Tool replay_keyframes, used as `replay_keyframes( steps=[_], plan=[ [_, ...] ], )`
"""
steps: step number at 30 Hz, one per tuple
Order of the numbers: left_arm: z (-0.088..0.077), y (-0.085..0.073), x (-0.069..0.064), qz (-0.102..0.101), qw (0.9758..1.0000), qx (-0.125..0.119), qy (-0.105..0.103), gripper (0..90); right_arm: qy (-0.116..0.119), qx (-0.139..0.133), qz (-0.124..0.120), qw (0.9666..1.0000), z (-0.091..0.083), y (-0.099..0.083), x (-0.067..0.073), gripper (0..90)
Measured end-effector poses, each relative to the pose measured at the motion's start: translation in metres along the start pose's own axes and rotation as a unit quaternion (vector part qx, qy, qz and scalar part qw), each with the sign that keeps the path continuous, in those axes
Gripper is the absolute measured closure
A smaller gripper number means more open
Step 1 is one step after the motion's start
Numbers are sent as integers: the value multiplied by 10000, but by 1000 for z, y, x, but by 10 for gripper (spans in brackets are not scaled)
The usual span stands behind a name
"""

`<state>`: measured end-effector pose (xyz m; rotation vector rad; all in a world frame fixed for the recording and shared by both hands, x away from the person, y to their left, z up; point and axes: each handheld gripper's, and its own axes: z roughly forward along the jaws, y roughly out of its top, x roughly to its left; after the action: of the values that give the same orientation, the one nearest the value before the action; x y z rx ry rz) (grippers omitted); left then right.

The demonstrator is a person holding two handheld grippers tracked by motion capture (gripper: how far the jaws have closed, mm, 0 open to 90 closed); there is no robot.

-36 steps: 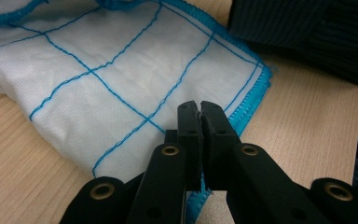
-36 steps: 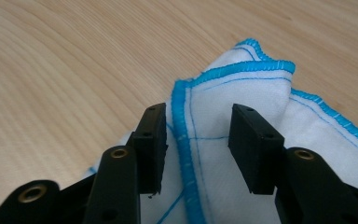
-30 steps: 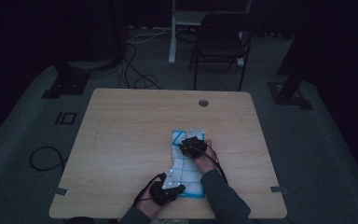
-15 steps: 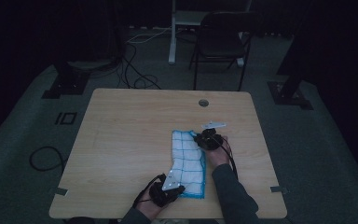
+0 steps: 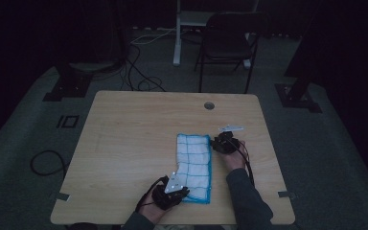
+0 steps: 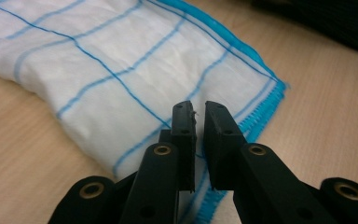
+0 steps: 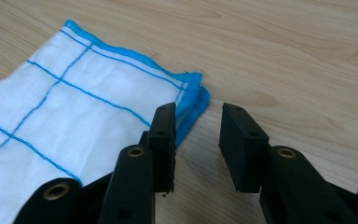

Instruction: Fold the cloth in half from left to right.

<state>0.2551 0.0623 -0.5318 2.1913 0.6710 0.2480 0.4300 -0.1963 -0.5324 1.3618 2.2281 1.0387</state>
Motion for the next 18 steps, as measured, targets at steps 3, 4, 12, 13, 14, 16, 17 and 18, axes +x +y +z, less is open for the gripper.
replay_keyframes(
  steps=[3,4,12,13,14,16,17,18],
  plan=[
    [-5,5,7,-102,9997,-144,160,820,-101,38,-37,9999,-1,-5,-3,645],
    [-5,5,7,-102,9997,-144,160,819,-101,38,-37,9999,-1,-5,-3,645],
    [-5,13,28,-268,9985,-226,424,814,-109,49,28,9999,-2,-9,-6,633],
    [-3,15,32,-308,9981,-237,486,814,-95,57,4,9999,-2,-10,-6,631],
    [-3,15,32,-308,9981,-237,486,814,-95,57,4,9999,-2,-10,-6,631],
    [-1,17,36,-322,9978,-235,526,813,-88,53,-8,9999,-3,-10,-6,628],
    [0,19,40,-349,9975,-257,560,813,-93,48,5,9999,-3,-10,-6,627],
    [0,20,42,-342,9974,-259,576,812,-94,42,7,9999,-3,-10,-6,627]
  ],
)
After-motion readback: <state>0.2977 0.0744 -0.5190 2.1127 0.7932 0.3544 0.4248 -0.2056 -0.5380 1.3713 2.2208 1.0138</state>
